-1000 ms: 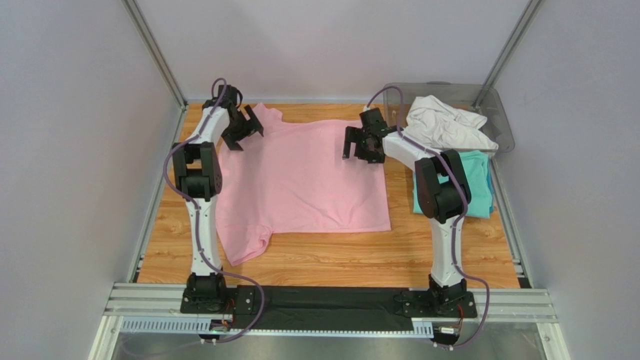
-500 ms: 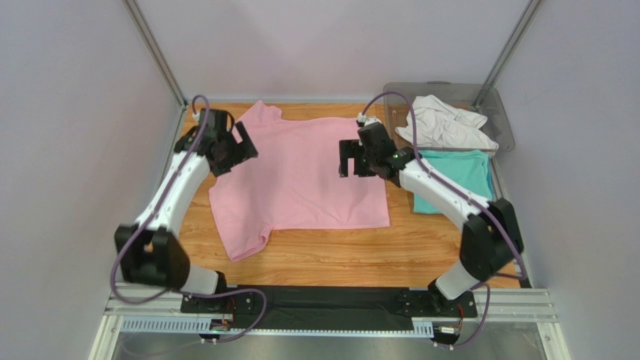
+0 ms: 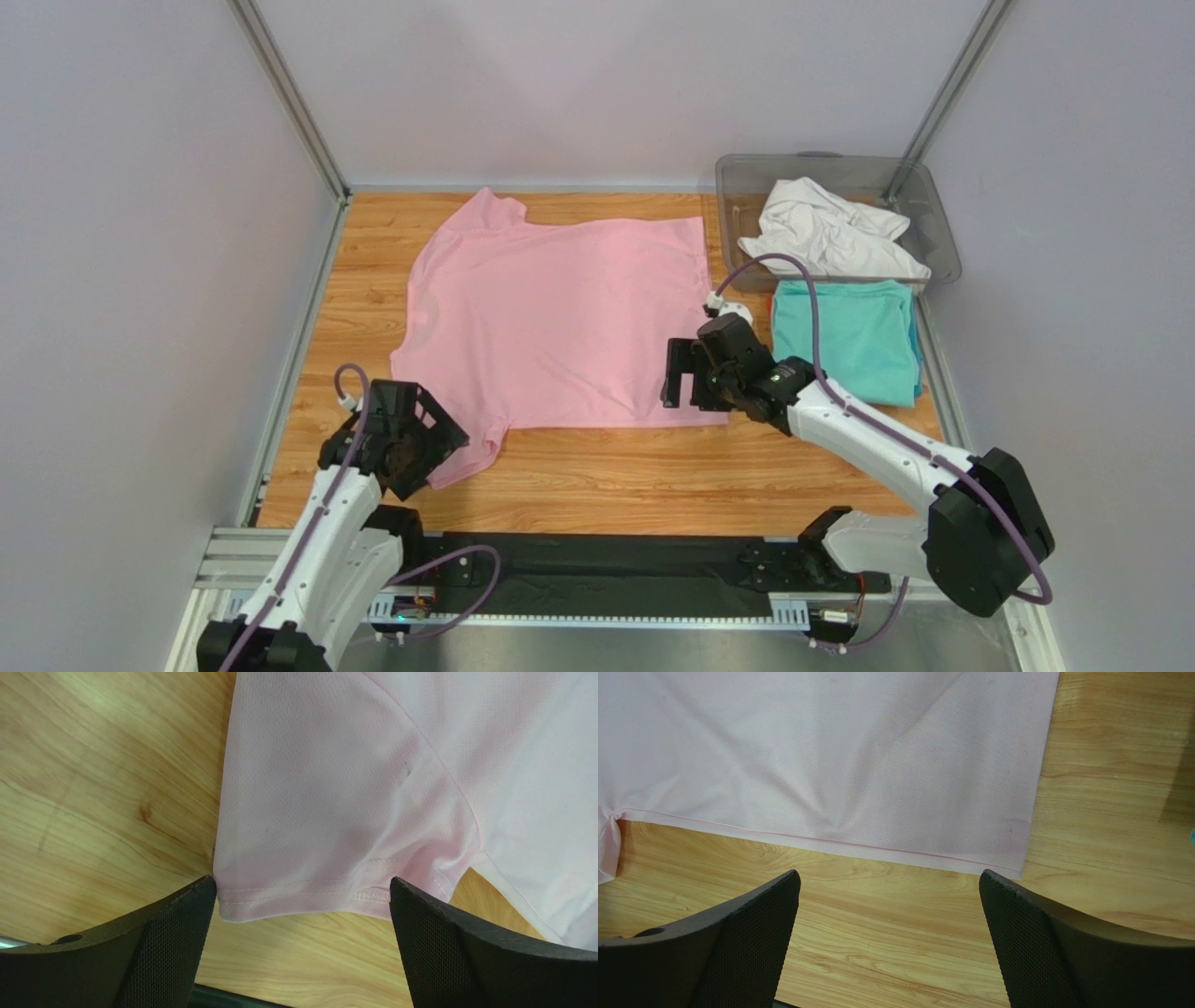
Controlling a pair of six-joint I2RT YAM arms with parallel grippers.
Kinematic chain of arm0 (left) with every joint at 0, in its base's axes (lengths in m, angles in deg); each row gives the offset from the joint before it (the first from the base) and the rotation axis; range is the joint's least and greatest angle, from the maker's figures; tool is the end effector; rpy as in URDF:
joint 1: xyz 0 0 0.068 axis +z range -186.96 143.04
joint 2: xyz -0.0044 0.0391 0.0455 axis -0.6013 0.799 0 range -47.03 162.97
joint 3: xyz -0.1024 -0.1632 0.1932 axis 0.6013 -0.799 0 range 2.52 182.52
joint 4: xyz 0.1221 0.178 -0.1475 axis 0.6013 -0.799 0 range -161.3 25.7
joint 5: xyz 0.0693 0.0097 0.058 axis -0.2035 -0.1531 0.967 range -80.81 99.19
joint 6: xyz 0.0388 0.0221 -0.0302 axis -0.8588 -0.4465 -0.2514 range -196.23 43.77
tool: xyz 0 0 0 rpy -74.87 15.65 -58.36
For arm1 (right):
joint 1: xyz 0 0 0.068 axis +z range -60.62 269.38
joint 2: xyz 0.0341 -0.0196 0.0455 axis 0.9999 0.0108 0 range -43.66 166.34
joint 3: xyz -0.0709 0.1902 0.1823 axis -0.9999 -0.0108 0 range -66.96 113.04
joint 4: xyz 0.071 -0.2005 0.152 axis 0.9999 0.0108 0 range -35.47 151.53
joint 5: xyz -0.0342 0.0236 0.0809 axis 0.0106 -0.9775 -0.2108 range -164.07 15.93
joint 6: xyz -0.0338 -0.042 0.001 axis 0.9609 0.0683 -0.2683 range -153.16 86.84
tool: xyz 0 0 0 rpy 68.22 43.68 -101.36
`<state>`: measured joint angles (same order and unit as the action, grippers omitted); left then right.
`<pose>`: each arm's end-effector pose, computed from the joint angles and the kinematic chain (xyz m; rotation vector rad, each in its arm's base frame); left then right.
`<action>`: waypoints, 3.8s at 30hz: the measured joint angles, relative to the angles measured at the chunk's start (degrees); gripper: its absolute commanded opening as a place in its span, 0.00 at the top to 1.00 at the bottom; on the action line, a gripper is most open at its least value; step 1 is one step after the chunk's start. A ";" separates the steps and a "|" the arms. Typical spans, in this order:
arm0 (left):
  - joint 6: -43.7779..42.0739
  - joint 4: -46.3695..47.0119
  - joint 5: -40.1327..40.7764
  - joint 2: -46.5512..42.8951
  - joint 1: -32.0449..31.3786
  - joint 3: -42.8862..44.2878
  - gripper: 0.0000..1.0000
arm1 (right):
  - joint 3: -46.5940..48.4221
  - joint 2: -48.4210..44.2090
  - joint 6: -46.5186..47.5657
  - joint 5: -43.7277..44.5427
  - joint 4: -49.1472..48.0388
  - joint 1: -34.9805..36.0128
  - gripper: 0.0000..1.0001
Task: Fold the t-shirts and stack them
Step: Fold the tshirt
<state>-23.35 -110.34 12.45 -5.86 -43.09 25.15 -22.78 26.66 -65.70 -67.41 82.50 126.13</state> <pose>0.1192 -0.0108 0.1674 -1.0945 2.4883 -0.2345 0.1961 0.1412 0.2194 -0.0454 2.5408 0.3462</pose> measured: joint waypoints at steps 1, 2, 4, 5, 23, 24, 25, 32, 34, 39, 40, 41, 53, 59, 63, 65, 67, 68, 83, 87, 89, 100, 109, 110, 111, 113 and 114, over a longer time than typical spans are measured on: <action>0.81 -0.35 -0.02 -1.03 0.00 -0.02 0.00 | -0.22 -0.44 -0.28 0.11 0.00 0.00 0.00; 1.42 -0.98 0.07 -1.86 0.00 -0.02 0.01 | -0.28 -0.83 -0.46 0.17 -0.02 0.00 0.00; 2.56 -1.99 0.46 -2.78 0.00 -0.02 0.01 | -0.28 -1.25 -0.48 0.35 -0.04 0.00 0.00; 2.95 -2.34 0.66 -2.97 0.00 -0.04 0.02 | -0.28 -1.33 -0.48 0.39 -0.02 0.00 0.00; 1.40 -1.46 1.77 8.37 0.00 1.03 0.99 | -0.28 -1.97 0.04 4.48 0.59 0.09 0.00; 1.44 -1.27 1.75 8.52 0.00 1.03 1.00 | -0.28 -1.97 0.07 4.72 0.70 0.09 0.00; 1.03 -1.11 1.77 8.59 0.00 1.07 1.00 | -0.28 -1.97 0.09 4.92 0.90 0.09 0.00; -0.42 0.22 1.05 7.89 0.00 0.87 1.00 | -2.45 -3.30 -1.42 6.47 1.99 0.11 0.00; -1.27 1.99 0.46 7.10 0.00 0.15 1.00 | -4.59 -4.39 -2.86 8.07 2.67 0.09 0.00; -3.37 4.57 -0.46 6.03 0.00 -0.96 1.00 | -8.04 -4.87 -6.36 11.78 3.63 -0.09 0.13; -3.74 5.05 -0.57 5.95 0.00 -1.09 1.00 | -8.39 -4.74 -6.75 12.31 3.74 -0.15 0.14; -4.07 5.40 -0.74 5.84 0.00 -1.22 1.00 | -8.63 -4.57 -7.19 12.79 3.89 -0.20 0.17; -5.68 6.47 -0.87 4.31 0.00 -2.03 1.00 | -9.66 2.80 -9.84 13.81 0.55 -0.22 0.45; -5.95 6.51 -0.92 4.31 0.00 -2.03 1.00 | -10.12 4.94 -10.25 12.83 -2.27 -0.22 0.70; -6.32 6.51 -1.22 4.24 0.00 -2.03 1.00 | -10.56 4.96 -10.10 12.61 -4.02 -0.26 0.83; -6.32 6.56 -1.29 3.89 0.00 -2.19 1.00 | -10.78 4.98 -9.60 12.04 -4.96 -0.33 0.94; -6.12 6.67 -1.38 2.99 0.00 -2.60 1.00 | -10.91 4.98 -9.40 11.06 -5.62 -0.35 1.00; -6.08 6.82 -1.75 2.23 0.00 -2.86 1.00 | -10.93 4.98 -9.14 10.49 -5.88 -0.35 1.00; -1.05 3.34 -4.57 -16.65 -0.79 -3.30 1.00 | -14.53 -7.96 -8.83 5.60 -0.11 2.16 1.00; 0.85 0.70 -4.63 -16.70 -0.98 -3.30 1.00 | -15.30 -13.66 -9.20 4.50 2.67 3.02 1.00; 1.36 -0.04 -4.42 -16.85 -0.98 -3.23 1.00 | -15.30 -15.26 -9.20 4.35 3.10 3.13 1.00; 1.88 1.18 -0.24 -11.80 -0.98 5.51 1.00 | -7.26 -10.23 -7.19 7.30 5.27 2.49 1.00; 0.63 8.94 1.18 5.53 -0.98 13.35 1.00 | 1.51 -3.08 -4.63 9.25 5.51 -2.89 1.00; 0.46 9.73 1.51 7.15 -0.98 14.58 1.00 | 2.56 -2.25 -4.31 9.27 5.51 -3.67 1.00; 0.24 10.58 1.95 8.66 -0.98 15.80 1.00 | 3.63 -1.40 -4.00 9.25 5.46 -4.46 1.00; -0.35 11.63 2.73 10.80 -0.98 18.01 1.00 | 5.38 -0.04 -3.48 9.27 5.49 -5.77 1.00; -0.70 12.22 3.19 12.04 -0.98 19.23 1.00 | 6.40 0.83 -3.17 9.27 5.49 -6.34 1.00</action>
<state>-24.05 -98.13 15.65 6.18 -44.08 44.39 -16.38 27.49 -68.87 -58.15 87.98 119.79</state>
